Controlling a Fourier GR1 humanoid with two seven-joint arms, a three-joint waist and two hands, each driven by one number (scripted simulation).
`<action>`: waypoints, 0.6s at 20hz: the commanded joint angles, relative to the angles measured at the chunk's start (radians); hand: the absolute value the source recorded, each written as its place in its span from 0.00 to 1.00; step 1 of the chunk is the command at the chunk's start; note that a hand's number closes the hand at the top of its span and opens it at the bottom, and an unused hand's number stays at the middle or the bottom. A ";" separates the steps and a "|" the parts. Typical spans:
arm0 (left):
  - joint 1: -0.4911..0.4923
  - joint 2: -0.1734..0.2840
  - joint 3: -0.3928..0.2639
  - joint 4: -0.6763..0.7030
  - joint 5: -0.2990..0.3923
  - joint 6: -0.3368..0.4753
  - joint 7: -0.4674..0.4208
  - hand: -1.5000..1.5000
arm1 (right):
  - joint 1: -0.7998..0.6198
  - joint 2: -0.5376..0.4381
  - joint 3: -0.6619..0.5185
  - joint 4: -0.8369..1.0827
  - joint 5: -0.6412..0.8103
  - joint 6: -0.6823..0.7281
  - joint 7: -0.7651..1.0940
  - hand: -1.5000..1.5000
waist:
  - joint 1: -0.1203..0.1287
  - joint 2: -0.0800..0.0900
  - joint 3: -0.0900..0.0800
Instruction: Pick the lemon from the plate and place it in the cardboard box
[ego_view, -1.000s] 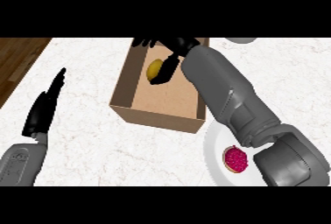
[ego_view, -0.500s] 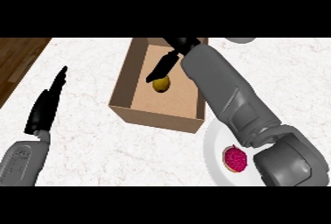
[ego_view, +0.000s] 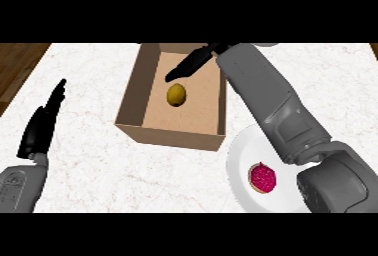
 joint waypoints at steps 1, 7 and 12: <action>0.025 -0.001 0.006 -0.028 0.015 -0.009 0.002 0.50 | 0.041 -0.077 -0.034 -0.008 -0.034 0.080 -0.023 0.00 | -0.013 0.002 0.001; 0.025 0.016 0.020 -0.022 0.019 -0.016 -0.021 0.50 | 0.055 -0.220 -0.045 -0.019 -0.041 0.153 -0.008 0.00 | -0.006 0.014 0.001; 0.020 0.011 0.015 -0.020 0.003 0.000 -0.012 0.50 | 0.100 -0.316 -0.021 -0.024 -0.014 0.220 -0.038 0.00 | -0.007 0.018 0.002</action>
